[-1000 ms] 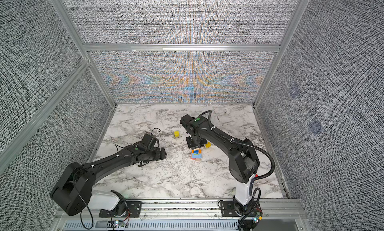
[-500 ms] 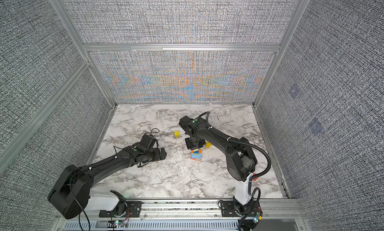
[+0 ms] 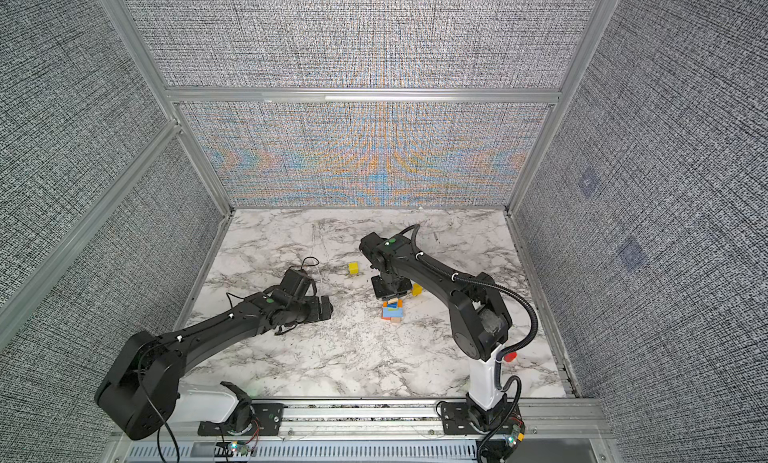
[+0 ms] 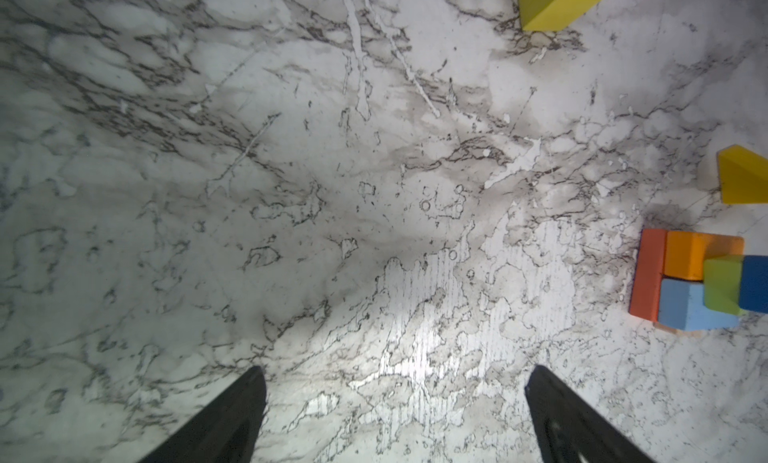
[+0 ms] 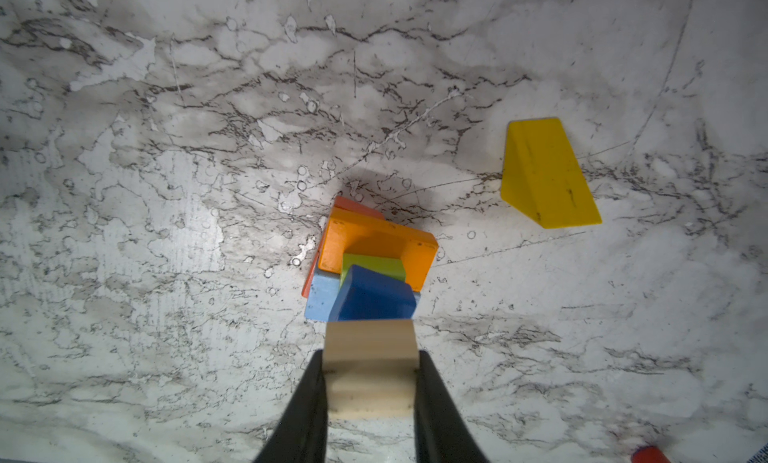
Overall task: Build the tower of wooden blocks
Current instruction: 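Lower the light wood block onto the blue cube and open the right gripper, then raise the right gripper away while the left gripper reaches toward the magenta cube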
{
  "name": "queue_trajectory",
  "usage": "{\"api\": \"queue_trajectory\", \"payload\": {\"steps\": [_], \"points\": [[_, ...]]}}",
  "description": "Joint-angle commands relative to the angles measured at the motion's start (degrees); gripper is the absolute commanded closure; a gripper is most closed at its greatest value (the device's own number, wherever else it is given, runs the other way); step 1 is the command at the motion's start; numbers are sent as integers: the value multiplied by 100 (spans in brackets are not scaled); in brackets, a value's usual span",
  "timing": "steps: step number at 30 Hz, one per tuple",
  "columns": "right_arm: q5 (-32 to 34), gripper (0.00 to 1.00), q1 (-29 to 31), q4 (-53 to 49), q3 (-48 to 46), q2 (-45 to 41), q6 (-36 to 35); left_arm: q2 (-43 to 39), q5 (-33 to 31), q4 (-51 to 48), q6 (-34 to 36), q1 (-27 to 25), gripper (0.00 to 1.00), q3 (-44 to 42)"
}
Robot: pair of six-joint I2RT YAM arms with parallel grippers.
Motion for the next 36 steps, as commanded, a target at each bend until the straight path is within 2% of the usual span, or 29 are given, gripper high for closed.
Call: {"api": "queue_trajectory", "payload": {"steps": [1, 18, 26, 36], "points": [[1, 77, -5, 29, -29, 18, 46, -25, -116, 15, 79, -2, 1, 50], [-99, 74, -53, 135, -120, 43, 41, 34, -110, -3, 68, 1, 1, 95], [-132, 56, -49, 161, -191, -4, 41, -19, -115, -45, 60, 3, 1, 104], [-169, 42, -49, 231, -242, -256, 27, -153, -137, -360, 122, -1, 1, 318]]}}
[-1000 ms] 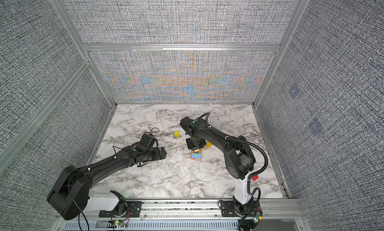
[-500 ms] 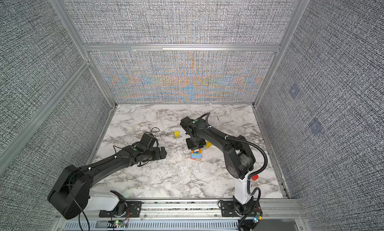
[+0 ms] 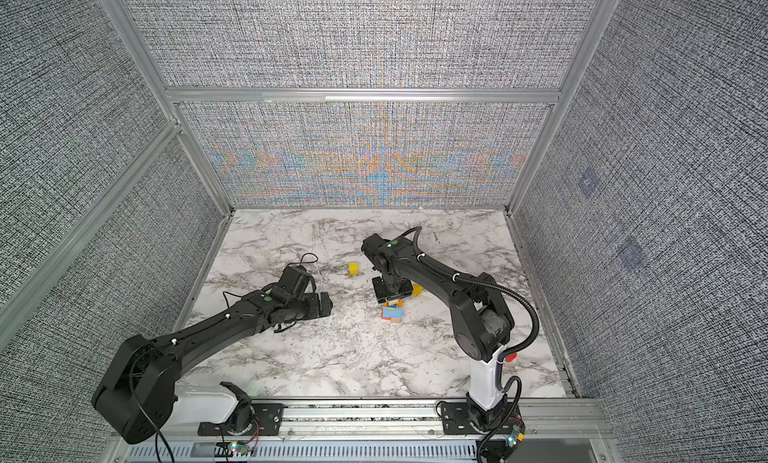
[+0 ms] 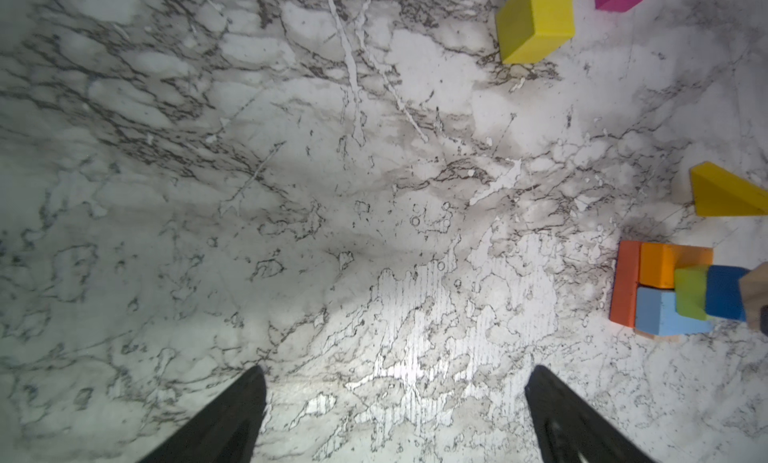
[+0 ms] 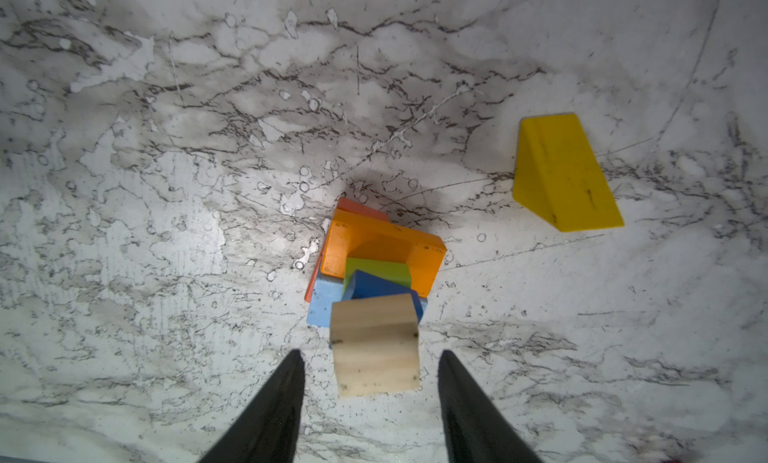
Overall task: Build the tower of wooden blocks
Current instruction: 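Raise the right gripper away while the left gripper reaches toward the magenta cube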
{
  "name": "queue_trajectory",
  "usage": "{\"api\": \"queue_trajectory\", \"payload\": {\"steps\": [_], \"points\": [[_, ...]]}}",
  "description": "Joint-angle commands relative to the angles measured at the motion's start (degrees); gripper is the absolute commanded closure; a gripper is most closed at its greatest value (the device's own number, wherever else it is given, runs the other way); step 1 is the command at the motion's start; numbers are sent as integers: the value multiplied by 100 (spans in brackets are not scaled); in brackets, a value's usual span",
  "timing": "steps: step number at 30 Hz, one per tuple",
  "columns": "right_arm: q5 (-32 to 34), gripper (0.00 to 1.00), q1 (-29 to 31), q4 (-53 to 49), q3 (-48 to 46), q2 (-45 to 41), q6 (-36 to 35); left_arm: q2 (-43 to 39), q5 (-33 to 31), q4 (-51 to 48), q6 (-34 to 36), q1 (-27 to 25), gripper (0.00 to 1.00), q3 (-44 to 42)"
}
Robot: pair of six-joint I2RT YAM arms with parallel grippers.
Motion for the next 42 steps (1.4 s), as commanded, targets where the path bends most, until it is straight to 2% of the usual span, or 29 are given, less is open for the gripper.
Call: {"api": "queue_trajectory", "payload": {"steps": [1, 9, 19, 27, 42], "points": [[-48, 40, -1, 10, -30, -146, 5, -38, -10, -204, 122, -1, 1, 146], [-268, 34, -204, 301, -227, -724, -114, 56, -42, -859, 224, -4, 1, 806], [-976, 24, -971, 1135, -1083, -1543, -383, 630, -231, -1790, 372, -4, 2, 2057], [-1280, 16, -1544, 1770, -1648, -1972, -461, 1622, -326, -2488, 576, -4, 4, 3413], [-1451, 15, -2063, 3059, -2655, -2665, 109, 4019, -370, -3617, 834, -27, 9, 6536]]}}
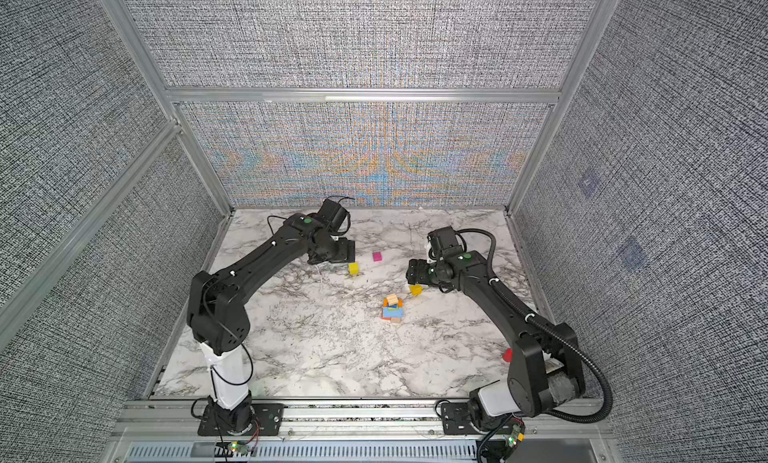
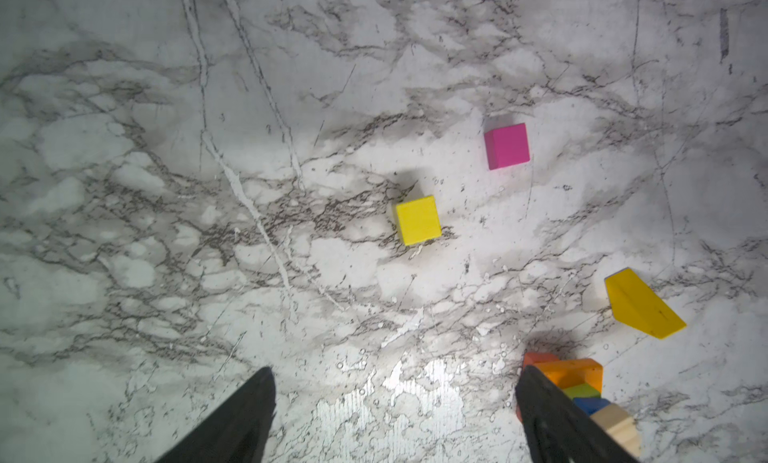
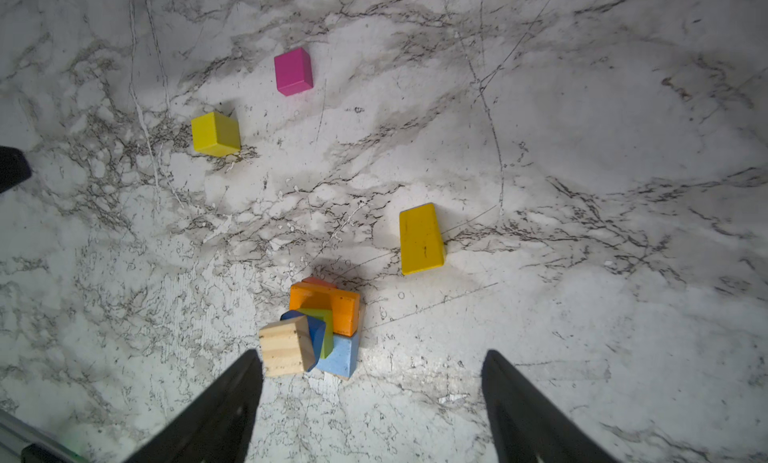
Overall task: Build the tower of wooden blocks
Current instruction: 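Raise the right gripper away while the left gripper reaches toward the magenta cube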
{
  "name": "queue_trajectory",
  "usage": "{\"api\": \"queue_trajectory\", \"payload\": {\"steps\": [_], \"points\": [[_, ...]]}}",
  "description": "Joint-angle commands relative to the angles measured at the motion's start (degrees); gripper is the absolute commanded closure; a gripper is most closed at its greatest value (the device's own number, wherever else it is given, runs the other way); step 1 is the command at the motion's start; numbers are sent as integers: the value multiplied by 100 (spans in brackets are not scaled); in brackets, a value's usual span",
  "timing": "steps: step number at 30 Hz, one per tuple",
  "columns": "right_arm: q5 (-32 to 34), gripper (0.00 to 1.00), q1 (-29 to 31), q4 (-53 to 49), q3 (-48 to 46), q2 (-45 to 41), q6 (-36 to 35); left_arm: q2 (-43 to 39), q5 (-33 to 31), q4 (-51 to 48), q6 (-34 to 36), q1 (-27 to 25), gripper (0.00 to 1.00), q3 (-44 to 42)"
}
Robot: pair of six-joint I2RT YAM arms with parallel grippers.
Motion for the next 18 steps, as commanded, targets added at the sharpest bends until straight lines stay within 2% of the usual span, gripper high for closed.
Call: {"api": "queue_trajectory", "payload": {"steps": [1, 10, 13, 18], "points": [[-142, 14, -28, 465, -161, -83, 225, 433, -40, -447, 117, -10, 10, 597], [5, 13, -169, 802, -515, -193, 423, 1974, 64, -1112, 204, -76, 12, 2595], [25, 12, -191, 870, -580, -260, 482, 2333, 154, -1059, 273, -99, 12, 2982], [-35, 12, -198, 1006, -793, -340, 551, 2635, 236, -595, 321, -144, 12, 3060]]}}
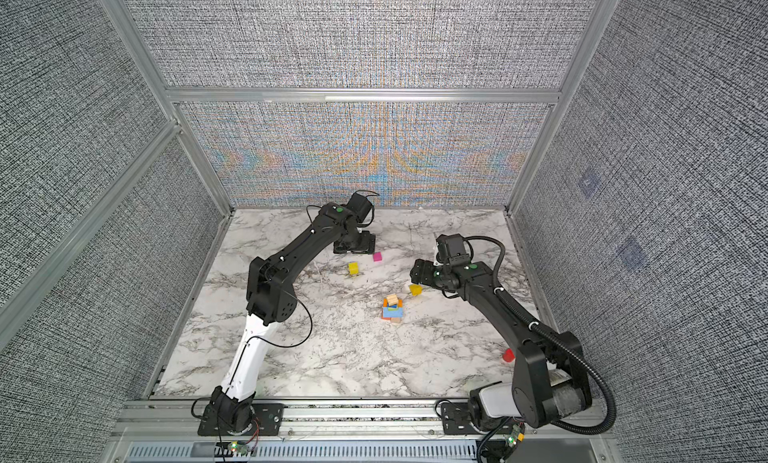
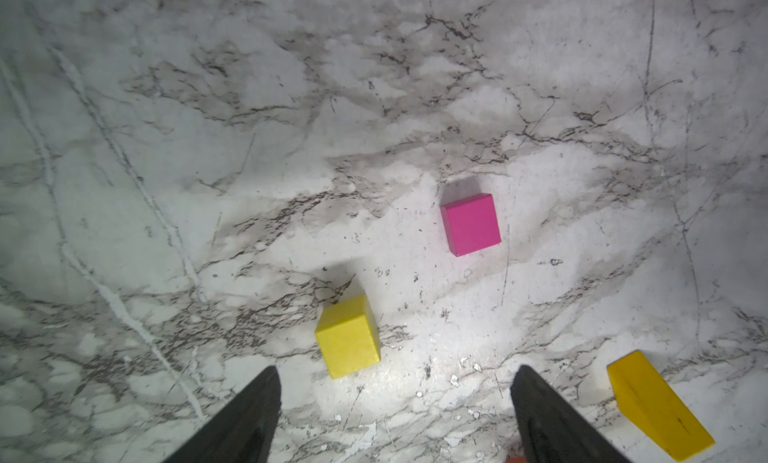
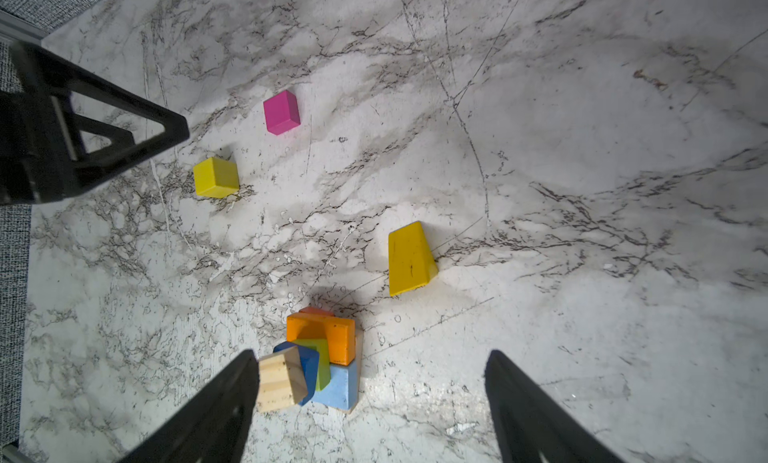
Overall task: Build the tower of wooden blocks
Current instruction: 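Raise the right gripper away while the left gripper reaches toward the magenta cube, then lower the left gripper around the magenta cube and close on it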
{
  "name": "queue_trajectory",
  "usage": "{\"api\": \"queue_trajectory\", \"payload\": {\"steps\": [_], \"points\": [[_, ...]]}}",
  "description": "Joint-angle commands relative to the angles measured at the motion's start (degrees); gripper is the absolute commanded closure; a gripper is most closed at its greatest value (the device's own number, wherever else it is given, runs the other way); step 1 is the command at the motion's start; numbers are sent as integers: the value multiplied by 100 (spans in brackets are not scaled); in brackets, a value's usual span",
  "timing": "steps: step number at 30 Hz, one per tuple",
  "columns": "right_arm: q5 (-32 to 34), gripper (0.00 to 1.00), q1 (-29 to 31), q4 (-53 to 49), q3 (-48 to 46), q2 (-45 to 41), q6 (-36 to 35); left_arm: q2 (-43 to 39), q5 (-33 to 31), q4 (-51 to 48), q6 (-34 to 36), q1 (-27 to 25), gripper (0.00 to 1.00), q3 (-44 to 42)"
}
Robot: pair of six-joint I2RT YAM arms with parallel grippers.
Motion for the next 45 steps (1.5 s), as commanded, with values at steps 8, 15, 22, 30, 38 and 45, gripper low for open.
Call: {"api": "queue_trajectory", "payload": {"steps": [8, 15, 22, 30, 38, 45], "points": [[-224, 12, 12, 340, -293, -122, 216, 826, 93, 413, -31, -212, 12, 777], [-325, 12, 30, 444, -417, -284, 274, 1156, -458, 478, 119, -411, 12, 1033], [-400, 12, 43, 586, -544, -496, 337, 1319, -606, 559, 42, -420, 13, 1057], [-528, 12, 77, 644, -595, -568, 373, 1607, -619, 638, -79, -438, 16, 1328], [-607, 12, 101, 689, -624, -649, 403, 1629, -733, 651, -150, -446, 25, 1343], [-660, 12, 128, 696, -637, -693, 413, 1574, -673, 682, -178, -442, 48, 1175]]}}
